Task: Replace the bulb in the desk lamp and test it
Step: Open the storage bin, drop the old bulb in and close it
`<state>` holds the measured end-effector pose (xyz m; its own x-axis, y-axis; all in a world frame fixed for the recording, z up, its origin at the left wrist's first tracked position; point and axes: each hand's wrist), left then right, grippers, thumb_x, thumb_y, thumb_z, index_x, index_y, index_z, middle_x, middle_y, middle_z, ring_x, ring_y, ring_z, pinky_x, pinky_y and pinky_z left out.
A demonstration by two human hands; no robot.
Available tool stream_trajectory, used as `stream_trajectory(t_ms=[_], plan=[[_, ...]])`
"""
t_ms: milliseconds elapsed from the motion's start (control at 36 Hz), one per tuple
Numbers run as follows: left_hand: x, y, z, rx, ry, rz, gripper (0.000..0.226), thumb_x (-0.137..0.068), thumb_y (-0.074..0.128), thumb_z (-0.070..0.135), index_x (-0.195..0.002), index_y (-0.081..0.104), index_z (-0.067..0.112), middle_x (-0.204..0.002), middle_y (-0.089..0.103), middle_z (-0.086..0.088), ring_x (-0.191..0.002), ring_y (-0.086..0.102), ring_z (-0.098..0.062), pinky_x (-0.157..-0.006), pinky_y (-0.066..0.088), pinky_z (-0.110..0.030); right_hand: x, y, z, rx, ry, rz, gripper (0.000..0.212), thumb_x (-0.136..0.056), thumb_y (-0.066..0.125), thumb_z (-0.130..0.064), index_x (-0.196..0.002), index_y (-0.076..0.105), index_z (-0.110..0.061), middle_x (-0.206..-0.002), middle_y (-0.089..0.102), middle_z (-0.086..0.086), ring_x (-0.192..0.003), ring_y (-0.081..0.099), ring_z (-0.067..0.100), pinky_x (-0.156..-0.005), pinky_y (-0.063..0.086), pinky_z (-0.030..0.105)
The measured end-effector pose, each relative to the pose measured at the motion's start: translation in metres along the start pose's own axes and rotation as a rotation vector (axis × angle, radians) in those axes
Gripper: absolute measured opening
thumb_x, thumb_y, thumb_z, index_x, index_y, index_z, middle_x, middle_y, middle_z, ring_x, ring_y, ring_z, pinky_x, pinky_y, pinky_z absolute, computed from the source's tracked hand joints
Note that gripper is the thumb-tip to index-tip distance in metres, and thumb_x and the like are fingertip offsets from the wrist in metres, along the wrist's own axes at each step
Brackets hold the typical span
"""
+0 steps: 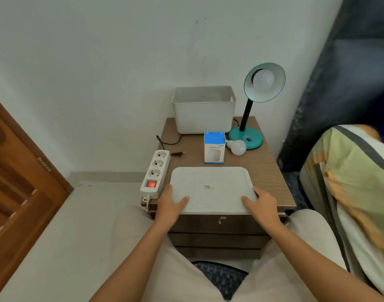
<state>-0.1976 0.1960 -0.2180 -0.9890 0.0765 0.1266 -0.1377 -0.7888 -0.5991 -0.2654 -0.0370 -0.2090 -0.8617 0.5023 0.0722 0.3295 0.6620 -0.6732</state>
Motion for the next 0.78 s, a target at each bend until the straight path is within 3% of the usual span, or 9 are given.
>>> stream_trajectory(t_ms=[111,167,306,500,667,778], plan=[[-0.007,0.007,-0.002,-0.063,0.020,0.004,0.053,-0.088,0.063,0.026,-0.131,0.042,0.003,-0.138,0.043,-0.013,-0.128,0.041,-0.026,-0.109,0.032,-0.034,-0.014,0.003,-0.003,0.066,0.002,0.001,0.044,-0.086,0.061,-0.020,-0.122,0.053,0.004,-0.118,0.058,0.022,-0.109,0.053,0.033,-0.093,0.042,0.038],[-0.011,0.009,-0.002,-0.071,0.029,-0.005,0.061,-0.089,0.062,0.028,-0.138,0.037,0.002,-0.146,0.037,-0.013,-0.134,0.035,-0.025,-0.114,0.028,-0.039,-0.021,0.004,-0.004,0.089,0.019,-0.012,0.049,-0.086,0.060,-0.020,-0.128,0.049,0.002,-0.123,0.051,0.022,-0.115,0.047,0.034,-0.099,0.038,0.040],[-0.025,0.010,-0.002,-0.110,0.037,0.001,0.070,-0.089,0.061,0.031,-0.143,0.028,0.001,-0.152,0.027,-0.012,-0.140,0.026,-0.024,-0.117,0.020,-0.034,-0.035,0.009,-0.008,0.088,0.060,-0.025,0.060,-0.087,0.060,-0.025,-0.138,0.039,-0.003,-0.134,0.041,0.020,-0.124,0.039,0.033,-0.106,0.033,0.041],[-0.035,0.020,0.001,-0.202,0.013,0.015,0.079,-0.092,0.055,0.039,-0.149,0.013,0.003,-0.158,0.012,-0.009,-0.145,0.013,-0.024,-0.117,0.013,-0.034,-0.040,0.013,-0.016,0.107,0.035,-0.013,0.057,-0.089,0.057,-0.025,-0.137,0.036,-0.002,-0.136,0.035,0.019,-0.127,0.033,0.032,-0.106,0.031,0.038],[-0.041,0.020,0.011,-0.289,0.047,0.051,0.068,-0.092,0.053,0.036,-0.143,0.025,0.001,-0.155,0.019,-0.014,-0.143,0.020,-0.026,-0.117,0.022,-0.037,-0.044,0.013,-0.014,0.100,0.033,-0.010,0.054,-0.088,0.058,-0.021,-0.134,0.039,-0.001,-0.131,0.038,0.019,-0.123,0.034,0.032,-0.104,0.032,0.039],[-0.060,0.014,0.039,-0.223,0.154,0.063,0.067,-0.095,0.050,0.031,-0.148,0.019,0.005,-0.159,0.011,-0.008,-0.146,0.009,-0.021,-0.117,0.013,-0.032,-0.066,0.006,-0.022,0.080,0.030,0.013,0.048,-0.087,0.059,-0.019,-0.130,0.045,-0.004,-0.127,0.042,0.018,-0.121,0.037,0.032,-0.103,0.033,0.040]])
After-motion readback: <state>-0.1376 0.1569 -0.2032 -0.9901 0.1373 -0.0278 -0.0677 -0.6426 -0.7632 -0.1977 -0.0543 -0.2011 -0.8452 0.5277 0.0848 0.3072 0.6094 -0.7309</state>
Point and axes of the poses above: each hand's wrist, its own x-axis away from the middle knuckle, its own y-axis out of the palm, z = x × y
